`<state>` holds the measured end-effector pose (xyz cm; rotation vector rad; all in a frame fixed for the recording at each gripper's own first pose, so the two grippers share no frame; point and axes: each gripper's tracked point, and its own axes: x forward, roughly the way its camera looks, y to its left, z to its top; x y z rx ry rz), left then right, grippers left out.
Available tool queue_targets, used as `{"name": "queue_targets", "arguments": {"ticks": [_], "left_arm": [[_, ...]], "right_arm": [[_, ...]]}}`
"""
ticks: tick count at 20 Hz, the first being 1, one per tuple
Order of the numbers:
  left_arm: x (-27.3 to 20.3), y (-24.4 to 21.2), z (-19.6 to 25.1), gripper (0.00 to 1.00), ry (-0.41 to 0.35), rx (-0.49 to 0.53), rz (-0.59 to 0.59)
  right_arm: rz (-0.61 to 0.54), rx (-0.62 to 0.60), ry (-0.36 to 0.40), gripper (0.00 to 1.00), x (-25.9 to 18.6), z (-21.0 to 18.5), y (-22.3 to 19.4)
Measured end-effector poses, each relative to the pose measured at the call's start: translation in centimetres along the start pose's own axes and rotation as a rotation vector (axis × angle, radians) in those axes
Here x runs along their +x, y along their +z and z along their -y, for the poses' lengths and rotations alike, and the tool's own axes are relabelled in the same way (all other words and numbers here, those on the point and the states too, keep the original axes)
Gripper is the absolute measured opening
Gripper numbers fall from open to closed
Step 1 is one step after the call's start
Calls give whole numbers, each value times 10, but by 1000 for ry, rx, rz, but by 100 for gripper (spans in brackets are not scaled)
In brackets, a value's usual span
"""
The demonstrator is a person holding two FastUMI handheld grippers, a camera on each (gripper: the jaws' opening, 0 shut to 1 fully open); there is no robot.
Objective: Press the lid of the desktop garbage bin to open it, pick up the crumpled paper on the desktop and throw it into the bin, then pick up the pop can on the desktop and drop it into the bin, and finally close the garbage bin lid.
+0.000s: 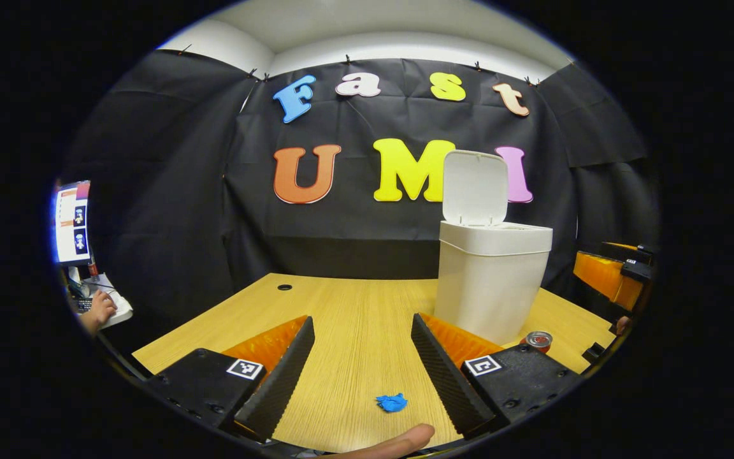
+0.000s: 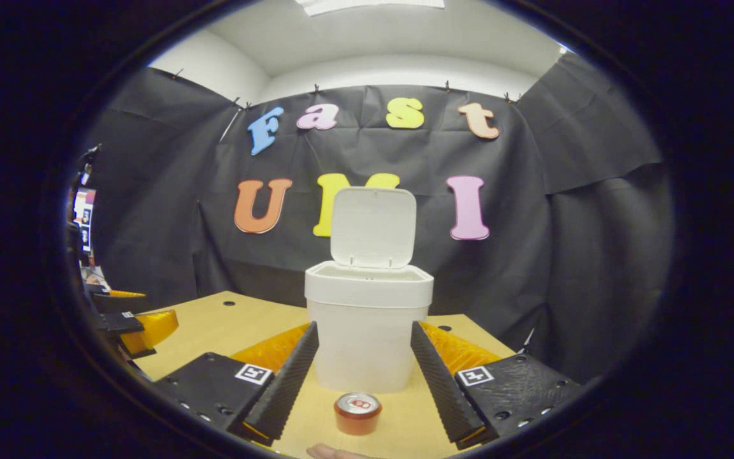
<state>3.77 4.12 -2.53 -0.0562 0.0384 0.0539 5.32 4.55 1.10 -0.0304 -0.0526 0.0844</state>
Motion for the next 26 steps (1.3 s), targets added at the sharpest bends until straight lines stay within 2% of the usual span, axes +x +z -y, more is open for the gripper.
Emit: {"name": "queue_targets", "arguments": {"ticks": [1, 3, 7, 9, 13, 15, 18, 19, 26], "left_arm": [[3, 2, 3, 99, -8, -22, 8], [7, -1, 6, 99, -22, -42, 6], [14, -19, 11, 99, -40, -60, -3], [12, -44, 20, 99, -73, -74, -42], [19, -109, 20, 99, -66, -33, -171], [24, -132, 32, 99, -106, -34, -206], [30, -163, 31, 99, -105, -26, -265], [32, -170, 33, 99, -113, -37, -283], [35, -194, 39, 87, -133, -26, -352]], "right_arm": [[0, 2, -4, 94, -5, 3, -4], [-5, 14, -21, 96, -12, 14, -11], [-7, 51, -46, 95, -20, 33, -25], [-20, 65, -45, 95, -21, 39, -37], [-37, 81, -36, 95, -23, 47, -67], [-65, 96, -29, 95, -22, 49, -88], [-129, 118, -17, 98, -23, 48, -117], [-142, 114, -17, 95, -23, 47, -125], [-240, 86, 2, 96, -19, 34, -171]]}}
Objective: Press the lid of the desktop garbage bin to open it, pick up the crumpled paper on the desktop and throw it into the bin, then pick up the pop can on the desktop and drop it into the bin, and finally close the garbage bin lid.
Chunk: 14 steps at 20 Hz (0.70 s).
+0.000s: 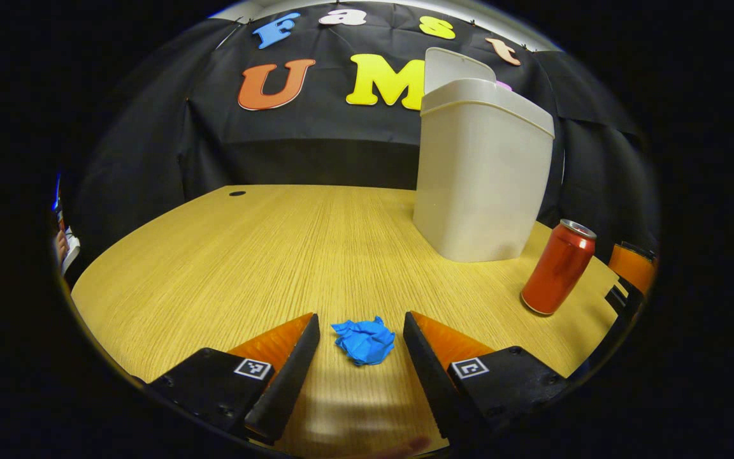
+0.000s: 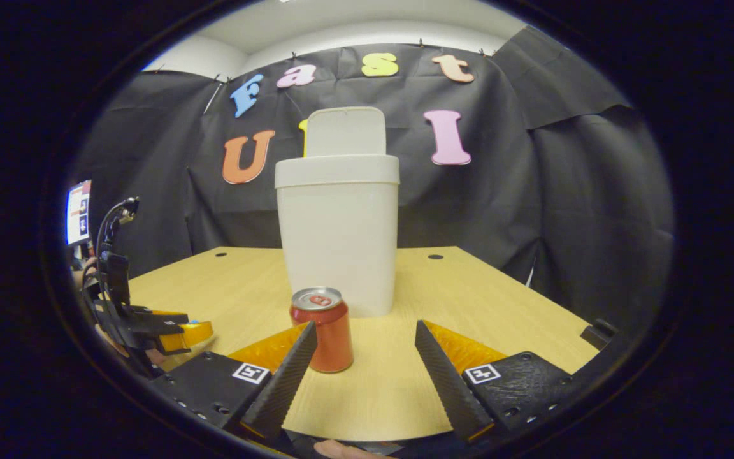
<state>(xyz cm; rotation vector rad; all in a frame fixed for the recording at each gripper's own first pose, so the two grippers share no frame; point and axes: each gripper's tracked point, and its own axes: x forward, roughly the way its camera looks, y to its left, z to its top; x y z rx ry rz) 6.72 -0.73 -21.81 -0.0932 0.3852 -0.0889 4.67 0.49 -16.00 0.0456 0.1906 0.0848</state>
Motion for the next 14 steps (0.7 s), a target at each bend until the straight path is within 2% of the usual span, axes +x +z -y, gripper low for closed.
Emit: {"name": "queue_targets", "arguments": {"ticks": [8, 9, 10, 11, 12, 13, 14], "left_arm": [[2, 0, -3, 63, 29, 30, 13], [2, -1, -3, 70, 35, 42, 21], [2, 0, -4, 63, 43, 50, 37], [1, 1, -4, 63, 49, 55, 56], [2, 1, -4, 69, 51, 65, 61], [3, 0, -2, 62, 50, 87, 60], [4, 0, -2, 62, 49, 104, 58]], "right_arm": [[-31, -39, 0, 95, 15, -11, -9], [-34, -42, 3, 95, 18, -14, -10], [-35, -47, 2, 95, 20, -16, -11], [-38, -54, 0, 95, 25, -17, -11], [-40, -64, -4, 96, 29, -19, -12], [-46, -71, -2, 96, 34, -22, -14], [-58, -74, 2, 97, 38, -26, -18]]}}
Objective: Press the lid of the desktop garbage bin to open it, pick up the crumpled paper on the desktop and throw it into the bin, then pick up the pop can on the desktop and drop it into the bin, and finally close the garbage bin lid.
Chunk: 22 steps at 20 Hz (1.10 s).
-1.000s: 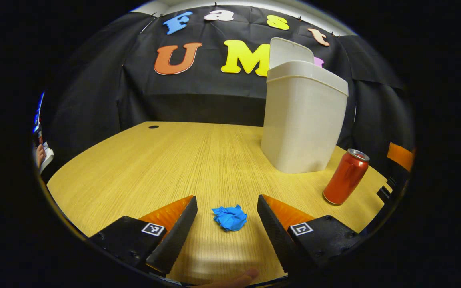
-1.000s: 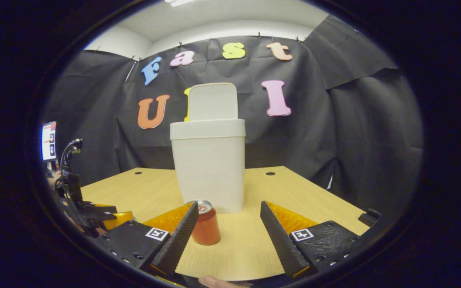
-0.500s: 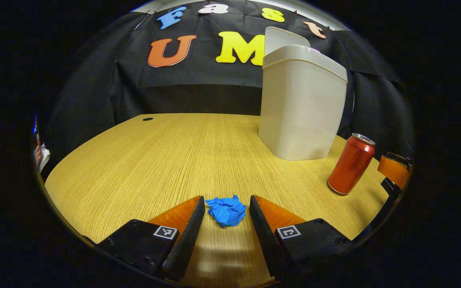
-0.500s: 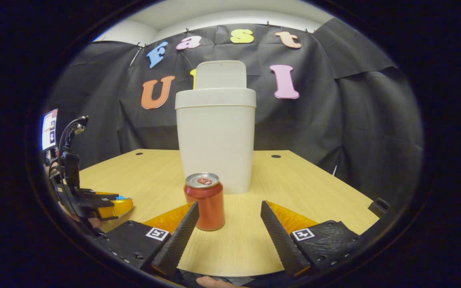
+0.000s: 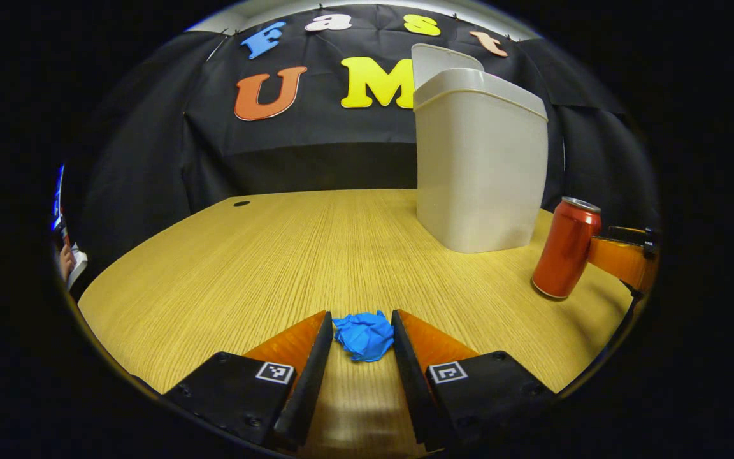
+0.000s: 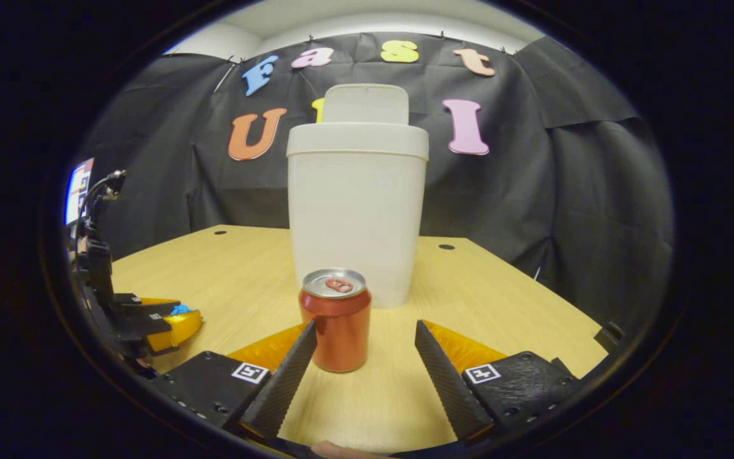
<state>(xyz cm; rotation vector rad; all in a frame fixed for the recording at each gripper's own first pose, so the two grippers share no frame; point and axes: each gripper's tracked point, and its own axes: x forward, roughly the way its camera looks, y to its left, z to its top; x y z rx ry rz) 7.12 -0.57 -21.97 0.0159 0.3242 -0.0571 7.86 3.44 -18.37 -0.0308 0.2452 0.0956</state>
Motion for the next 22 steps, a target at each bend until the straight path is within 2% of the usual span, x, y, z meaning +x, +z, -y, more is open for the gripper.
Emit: {"name": "queue_targets", "arguments": {"ticks": [6, 7, 8, 9, 10, 11, 12, 13, 14, 17, 22], "left_arm": [[-2, 0, -5, 60, 11, -9, -4], [-2, 1, -4, 60, 16, -5, -4], [-4, 1, -5, 54, 23, -7, -6], [-4, 0, -5, 59, 29, -17, -9], [-5, 0, -5, 59, 33, -23, -12], [-6, 0, -5, 59, 33, -22, -14], [-7, 0, -5, 65, 32, -22, -16], [-9, -1, -5, 59, 34, -23, -24], [-11, -2, -5, 58, 34, -25, -35], [-22, 1, -11, 57, 42, -37, -40], [-40, 38, -32, 53, 95, -108, 67]], "right_arm": [[-31, -5, 24, 95, 29, -19, -9], [-32, -3, 21, 98, 33, -20, -9], [-28, 0, 11, 98, 37, -20, -8], [-55, 7, 24, 95, 42, -24, -12], [-61, 12, 45, 97, 42, -31, -15], [-63, 5, 42, 95, 40, -33, -14], [-62, -2, 42, 90, 38, -32, -13], [-50, -1, 48, 84, 37, -32, -8], [-30, 2, 54, 82, 33, -31, -4], [32, -12, 41, 81, 20, -24, 14], [99, -46, 59, 81, -3, -26, 38]]}}
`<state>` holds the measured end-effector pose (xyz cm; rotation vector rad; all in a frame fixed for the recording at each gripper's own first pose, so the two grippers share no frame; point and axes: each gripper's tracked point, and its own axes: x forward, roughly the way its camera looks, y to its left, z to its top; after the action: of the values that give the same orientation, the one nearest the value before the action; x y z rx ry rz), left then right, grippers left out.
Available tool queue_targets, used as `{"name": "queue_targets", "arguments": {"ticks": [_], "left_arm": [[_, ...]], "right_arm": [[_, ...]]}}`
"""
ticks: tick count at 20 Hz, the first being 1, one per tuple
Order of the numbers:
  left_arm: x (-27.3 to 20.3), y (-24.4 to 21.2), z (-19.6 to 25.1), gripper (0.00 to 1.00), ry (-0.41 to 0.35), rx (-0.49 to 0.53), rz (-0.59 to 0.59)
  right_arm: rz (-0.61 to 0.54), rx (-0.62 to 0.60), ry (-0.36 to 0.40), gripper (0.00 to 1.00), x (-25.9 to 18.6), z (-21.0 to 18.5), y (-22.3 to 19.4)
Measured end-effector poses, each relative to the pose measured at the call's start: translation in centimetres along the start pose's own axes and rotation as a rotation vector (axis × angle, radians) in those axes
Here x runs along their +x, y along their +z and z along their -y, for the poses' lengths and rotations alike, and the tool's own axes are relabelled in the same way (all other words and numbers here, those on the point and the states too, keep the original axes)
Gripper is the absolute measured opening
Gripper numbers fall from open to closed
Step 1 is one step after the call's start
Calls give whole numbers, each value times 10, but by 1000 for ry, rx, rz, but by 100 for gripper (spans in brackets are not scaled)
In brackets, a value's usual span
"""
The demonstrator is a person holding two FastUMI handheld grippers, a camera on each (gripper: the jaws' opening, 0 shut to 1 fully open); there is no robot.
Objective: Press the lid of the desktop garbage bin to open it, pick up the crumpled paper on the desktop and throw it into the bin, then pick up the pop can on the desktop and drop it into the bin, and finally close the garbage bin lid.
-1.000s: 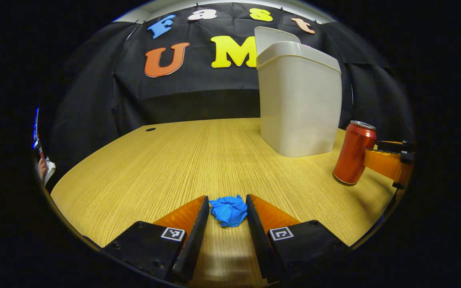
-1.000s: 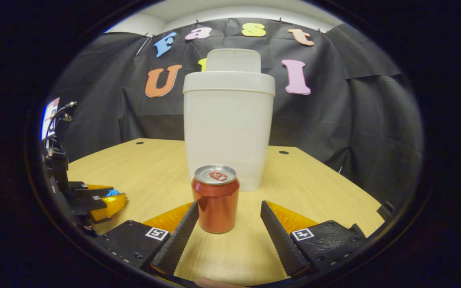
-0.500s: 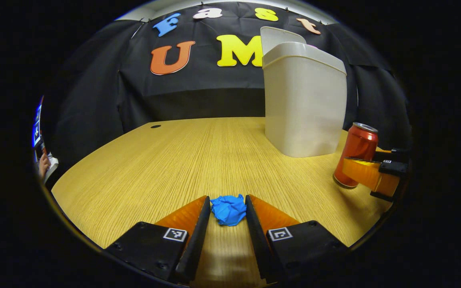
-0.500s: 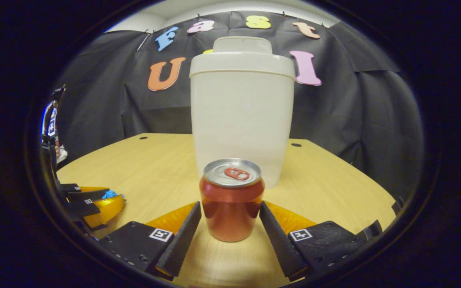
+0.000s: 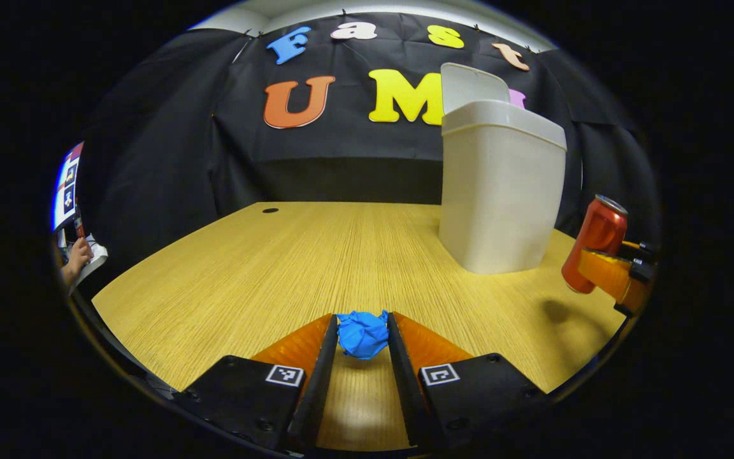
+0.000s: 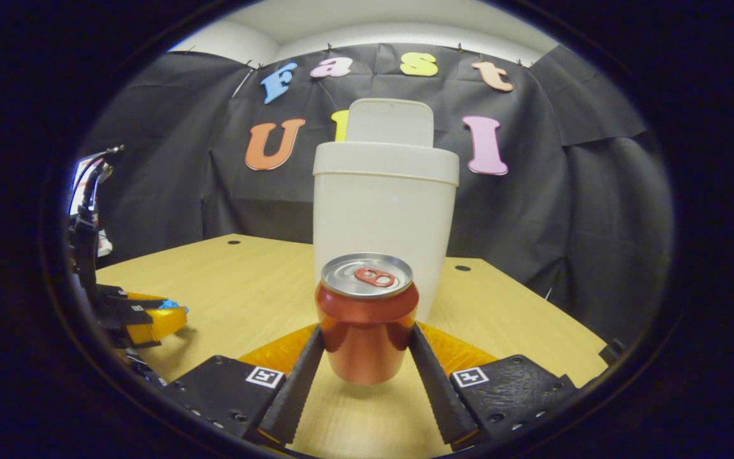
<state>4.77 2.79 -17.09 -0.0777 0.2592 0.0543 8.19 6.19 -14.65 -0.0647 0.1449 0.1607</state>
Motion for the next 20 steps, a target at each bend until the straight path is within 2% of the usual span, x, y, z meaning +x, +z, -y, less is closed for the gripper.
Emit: {"name": "queue_targets", "arguments": {"ticks": [3, 7, 11, 14, 18, 20], "left_arm": [[-9, 28, -5, 51, 28, -21, 72], [-20, 56, 0, 49, 27, -6, 123], [-26, 76, 5, 49, 56, 56, 140], [-26, 98, 19, 48, 36, 41, 170], [-28, 143, 46, 49, 28, 96, 259], [-30, 154, 64, 48, 3, 104, 276]], "right_arm": [[-4, 7, 33, 81, 3, -7, 15], [16, 62, 60, 80, 6, -8, 44], [-8, 83, 94, 80, 8, -5, 53], [-8, 59, 56, 80, 6, 15, 54], [5, 15, 10, 80, 3, 41, 61], [9, 38, 20, 80, 1, 44, 64]]}}
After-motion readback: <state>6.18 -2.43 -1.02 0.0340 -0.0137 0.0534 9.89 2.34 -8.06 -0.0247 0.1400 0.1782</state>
